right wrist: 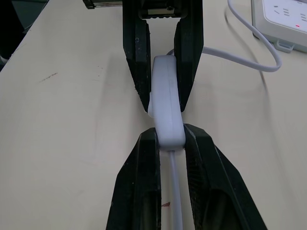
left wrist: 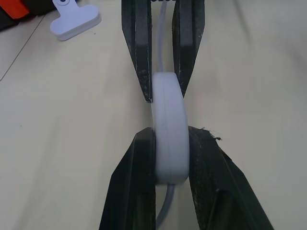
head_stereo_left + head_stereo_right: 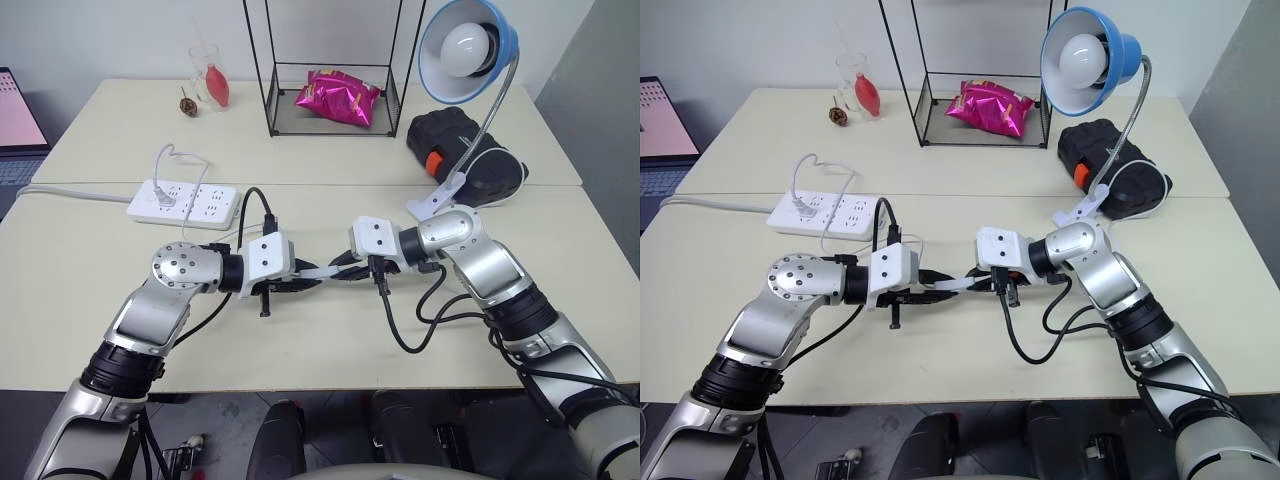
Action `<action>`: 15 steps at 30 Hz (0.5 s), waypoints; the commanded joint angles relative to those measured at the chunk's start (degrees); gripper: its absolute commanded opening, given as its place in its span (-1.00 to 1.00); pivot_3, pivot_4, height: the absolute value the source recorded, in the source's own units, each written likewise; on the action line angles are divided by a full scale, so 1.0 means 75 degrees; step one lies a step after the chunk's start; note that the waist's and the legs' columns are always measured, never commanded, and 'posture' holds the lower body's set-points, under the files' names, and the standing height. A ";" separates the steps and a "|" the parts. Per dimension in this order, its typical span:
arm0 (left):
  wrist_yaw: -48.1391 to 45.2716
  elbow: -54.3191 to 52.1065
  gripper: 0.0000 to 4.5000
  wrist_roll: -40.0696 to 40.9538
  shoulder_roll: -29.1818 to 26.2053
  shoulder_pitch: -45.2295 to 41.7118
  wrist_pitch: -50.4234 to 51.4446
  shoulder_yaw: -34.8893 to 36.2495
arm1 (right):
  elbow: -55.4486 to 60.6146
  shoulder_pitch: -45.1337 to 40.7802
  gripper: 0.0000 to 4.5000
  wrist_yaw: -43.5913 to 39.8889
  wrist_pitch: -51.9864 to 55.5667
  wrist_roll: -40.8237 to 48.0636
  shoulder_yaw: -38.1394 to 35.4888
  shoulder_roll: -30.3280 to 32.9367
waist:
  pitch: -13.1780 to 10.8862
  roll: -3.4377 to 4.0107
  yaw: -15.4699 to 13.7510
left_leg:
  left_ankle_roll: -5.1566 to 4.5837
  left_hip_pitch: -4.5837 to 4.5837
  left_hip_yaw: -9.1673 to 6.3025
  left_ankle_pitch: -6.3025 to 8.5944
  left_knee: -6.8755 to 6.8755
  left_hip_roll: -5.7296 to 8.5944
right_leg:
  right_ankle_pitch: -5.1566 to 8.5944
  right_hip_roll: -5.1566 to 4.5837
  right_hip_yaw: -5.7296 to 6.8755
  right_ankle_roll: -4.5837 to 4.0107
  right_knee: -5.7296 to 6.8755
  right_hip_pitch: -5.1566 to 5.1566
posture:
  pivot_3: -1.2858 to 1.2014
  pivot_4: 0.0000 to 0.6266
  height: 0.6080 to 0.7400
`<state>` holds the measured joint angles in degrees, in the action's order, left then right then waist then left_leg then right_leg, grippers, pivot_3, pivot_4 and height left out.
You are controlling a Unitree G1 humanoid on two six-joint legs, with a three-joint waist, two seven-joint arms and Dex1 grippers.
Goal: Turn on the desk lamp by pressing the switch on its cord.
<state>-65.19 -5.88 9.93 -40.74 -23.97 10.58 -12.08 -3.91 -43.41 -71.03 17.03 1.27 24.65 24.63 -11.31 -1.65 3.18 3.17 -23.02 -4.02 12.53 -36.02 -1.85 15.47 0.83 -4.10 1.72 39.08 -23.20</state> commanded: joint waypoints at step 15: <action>-0.0026 -0.0223 -0.16 0.0146 -0.0030 -0.0207 -0.0183 0.0330 | 0.0442 0.0048 -0.85 -0.0097 -0.0006 0.0230 0.0025 -0.0065 | 0.0000 0.0000 0.0001 | 0.0000 0.0000 -0.0002 0.0000 0.0000 0.0000 | 0.0000 0.0001 0.0001 0.0000 0.0001 0.0000 | 0.03 -0.52 1.00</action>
<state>-65.45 -5.35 10.41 -40.24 -24.37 10.23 -11.51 -3.35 -43.33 -71.04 17.12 1.56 24.81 24.31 -11.31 -1.65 3.19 3.17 -23.02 -4.04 12.53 -36.02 -1.85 15.47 0.84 -4.09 1.72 39.09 -23.20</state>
